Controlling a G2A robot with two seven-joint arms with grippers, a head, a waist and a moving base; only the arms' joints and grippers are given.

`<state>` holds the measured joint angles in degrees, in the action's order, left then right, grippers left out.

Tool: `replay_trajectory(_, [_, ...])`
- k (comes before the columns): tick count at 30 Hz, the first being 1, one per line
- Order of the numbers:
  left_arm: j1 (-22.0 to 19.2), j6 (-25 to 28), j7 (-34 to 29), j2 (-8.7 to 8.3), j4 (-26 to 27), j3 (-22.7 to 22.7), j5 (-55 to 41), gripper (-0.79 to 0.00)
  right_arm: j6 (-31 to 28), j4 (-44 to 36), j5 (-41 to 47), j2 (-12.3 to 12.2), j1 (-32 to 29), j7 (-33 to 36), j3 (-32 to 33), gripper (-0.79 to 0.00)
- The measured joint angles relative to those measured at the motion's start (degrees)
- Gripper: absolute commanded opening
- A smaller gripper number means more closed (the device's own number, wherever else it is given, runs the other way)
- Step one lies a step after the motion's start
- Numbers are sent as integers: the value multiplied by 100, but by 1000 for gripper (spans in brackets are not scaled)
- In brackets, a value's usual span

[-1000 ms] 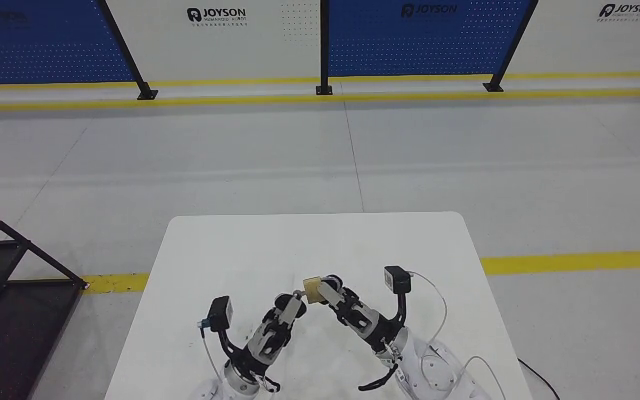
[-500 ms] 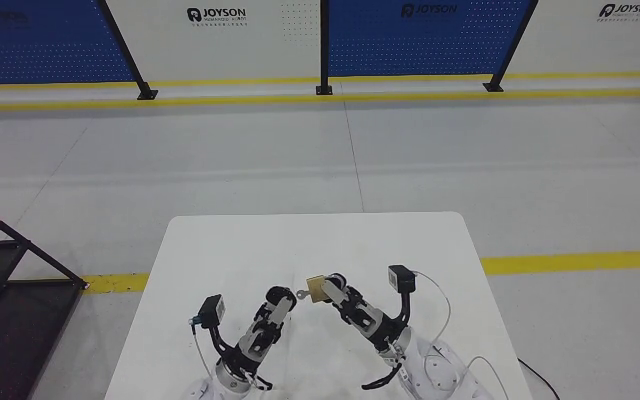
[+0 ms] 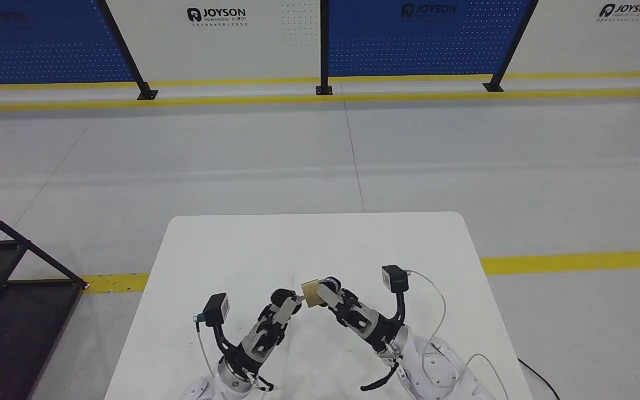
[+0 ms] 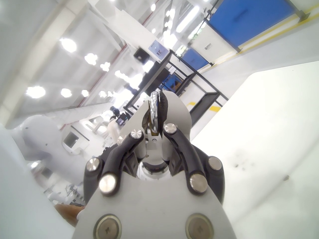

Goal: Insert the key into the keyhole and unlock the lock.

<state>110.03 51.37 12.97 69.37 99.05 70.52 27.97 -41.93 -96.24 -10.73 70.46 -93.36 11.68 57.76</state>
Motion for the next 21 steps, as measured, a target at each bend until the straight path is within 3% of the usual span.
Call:
replay_trajectory(3, [-15,-35,28,6,-15,-9,51,-742,34,-8,4,-3,6,29,-14,-785])
replay_trajectory(5, [-21,-44,57,11,-27,-11,79,-785,46,-12,4,-6,8,32,-15,-785])
replay_trajectory(7, [-21,-50,81,13,-34,-12,103,-751,60,-15,6,-7,3,17,-17,-785])
replay_trajectory(10, [-17,-50,118,17,-47,-13,118,-551,73,-23,9,-9,-2,1,-21,-785])
replay_trajectory(21, [-15,-61,102,19,-61,-8,127,-557,87,-39,-5,-20,-16,-38,-21,-785])
